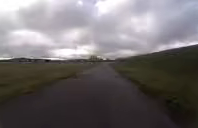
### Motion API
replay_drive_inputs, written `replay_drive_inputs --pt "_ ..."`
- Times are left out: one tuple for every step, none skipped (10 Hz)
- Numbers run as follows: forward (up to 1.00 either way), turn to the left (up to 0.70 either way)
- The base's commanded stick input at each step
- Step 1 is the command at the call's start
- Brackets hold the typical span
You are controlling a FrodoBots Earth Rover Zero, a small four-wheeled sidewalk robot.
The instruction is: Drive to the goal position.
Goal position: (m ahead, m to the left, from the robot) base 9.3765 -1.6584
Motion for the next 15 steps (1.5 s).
replay_drive_inputs --pt "1.0 0.0" --pt "1.0 0.0" --pt "1.0 0.02" --pt "1.0 0.07" --pt "1.0 0.21" --pt "1.0 0.07" --pt "1.0 0.01" --pt "1.0 0.0" --pt "1.0 0.0" --pt "1.0 0.0" --pt "1.0 -0.23" --pt "1.0 -0.38" --pt "1.0 -0.36" --pt "1.0 0.0" --pt "1.0 0.0"
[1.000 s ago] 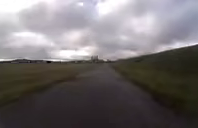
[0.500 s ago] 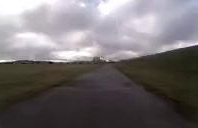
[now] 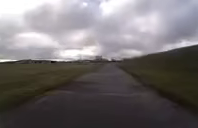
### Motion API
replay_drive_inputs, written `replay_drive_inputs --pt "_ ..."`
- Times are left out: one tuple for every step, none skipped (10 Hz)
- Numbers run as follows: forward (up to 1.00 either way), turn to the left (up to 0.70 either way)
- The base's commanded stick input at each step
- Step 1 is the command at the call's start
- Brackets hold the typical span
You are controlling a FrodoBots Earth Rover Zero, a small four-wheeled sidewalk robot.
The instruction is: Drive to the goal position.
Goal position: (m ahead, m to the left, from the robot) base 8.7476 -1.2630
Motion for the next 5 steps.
replay_drive_inputs --pt "1.0 0.0" --pt "1.0 0.0" --pt "1.0 0.0" --pt "1.0 0.0" --pt "1.0 0.0"
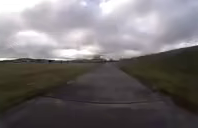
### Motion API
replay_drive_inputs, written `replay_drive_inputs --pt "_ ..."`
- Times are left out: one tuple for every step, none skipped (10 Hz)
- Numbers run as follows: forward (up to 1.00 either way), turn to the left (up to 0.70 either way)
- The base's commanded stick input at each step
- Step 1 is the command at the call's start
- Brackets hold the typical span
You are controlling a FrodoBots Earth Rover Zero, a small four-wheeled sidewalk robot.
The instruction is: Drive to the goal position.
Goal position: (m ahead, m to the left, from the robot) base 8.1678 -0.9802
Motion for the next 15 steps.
replay_drive_inputs --pt "1.0 0.0" --pt "1.0 0.0" --pt "1.0 0.0" --pt "1.0 0.0" --pt "1.0 0.0" --pt "1.0 0.0" --pt "1.0 0.0" --pt "1.0 0.0" --pt "1.0 0.0" --pt "1.0 0.0" --pt "1.0 0.0" --pt "1.0 0.0" --pt "1.0 0.0" --pt "1.0 0.0" --pt "1.0 0.0"
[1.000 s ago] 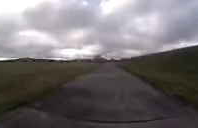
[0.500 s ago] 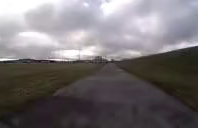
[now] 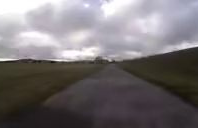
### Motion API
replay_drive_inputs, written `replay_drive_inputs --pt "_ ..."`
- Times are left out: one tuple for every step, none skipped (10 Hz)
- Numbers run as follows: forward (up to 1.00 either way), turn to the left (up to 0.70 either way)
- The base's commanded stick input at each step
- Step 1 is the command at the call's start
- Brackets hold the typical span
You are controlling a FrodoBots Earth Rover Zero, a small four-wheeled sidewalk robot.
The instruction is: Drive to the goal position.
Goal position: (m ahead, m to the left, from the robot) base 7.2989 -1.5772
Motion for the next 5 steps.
replay_drive_inputs --pt "1.0 0.0" --pt "1.0 0.0" --pt "0.81 0.0" --pt "0.23 0.0" --pt "0.0 0.0"
